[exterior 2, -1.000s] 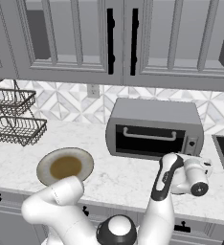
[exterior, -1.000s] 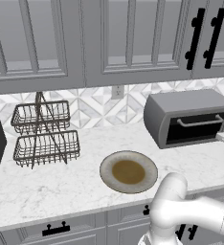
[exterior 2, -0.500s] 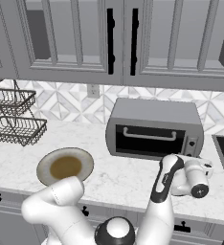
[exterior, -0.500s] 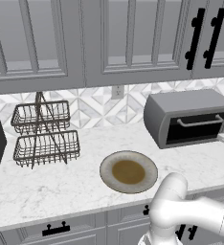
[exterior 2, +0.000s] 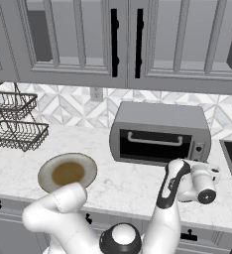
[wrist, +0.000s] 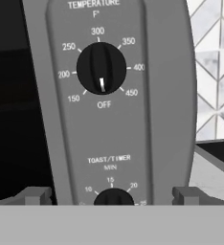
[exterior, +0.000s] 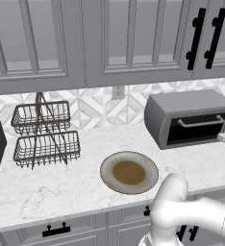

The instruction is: Pick up the kebab skewer and baguette bread, and place them inside the toaster oven. Close the toaster oven door and start by setting the timer.

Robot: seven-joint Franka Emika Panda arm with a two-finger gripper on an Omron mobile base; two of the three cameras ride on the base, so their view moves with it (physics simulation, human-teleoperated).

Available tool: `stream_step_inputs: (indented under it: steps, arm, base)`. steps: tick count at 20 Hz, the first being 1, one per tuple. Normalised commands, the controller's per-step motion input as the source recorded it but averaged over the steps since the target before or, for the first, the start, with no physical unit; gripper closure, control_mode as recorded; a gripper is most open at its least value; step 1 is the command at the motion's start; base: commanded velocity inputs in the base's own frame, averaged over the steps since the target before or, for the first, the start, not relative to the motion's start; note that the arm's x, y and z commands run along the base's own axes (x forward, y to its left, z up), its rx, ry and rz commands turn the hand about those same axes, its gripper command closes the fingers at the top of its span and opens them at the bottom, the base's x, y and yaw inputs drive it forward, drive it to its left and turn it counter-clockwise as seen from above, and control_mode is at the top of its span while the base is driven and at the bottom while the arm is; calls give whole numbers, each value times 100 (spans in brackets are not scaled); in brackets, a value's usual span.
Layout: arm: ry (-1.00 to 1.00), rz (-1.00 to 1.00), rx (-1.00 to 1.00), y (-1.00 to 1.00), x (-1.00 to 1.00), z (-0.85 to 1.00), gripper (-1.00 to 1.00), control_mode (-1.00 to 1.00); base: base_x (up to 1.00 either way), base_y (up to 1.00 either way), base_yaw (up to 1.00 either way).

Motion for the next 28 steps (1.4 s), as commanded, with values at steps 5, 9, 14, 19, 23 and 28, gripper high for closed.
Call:
stream_step_inputs:
  steps: [5,9,14,19,23,28]
  arm:
    - [0,0,0,0,-2,0,-100,-100]
    - [0,0,0,0,0,0,100,-100]
    - [0,0,0,0,0,0,100,-100]
    - [0,0,0,0,0,0,100,-100]
    - [0,0,0,0,0,0,100,-100]
    - [0,1,0,-1,-11,0,100,-100]
  base:
    - [0,0,0]
    - [0,0,0]
    - [0,0,0]
    - [0,0,0]
    - [0,0,0]
    - [0,0,0]
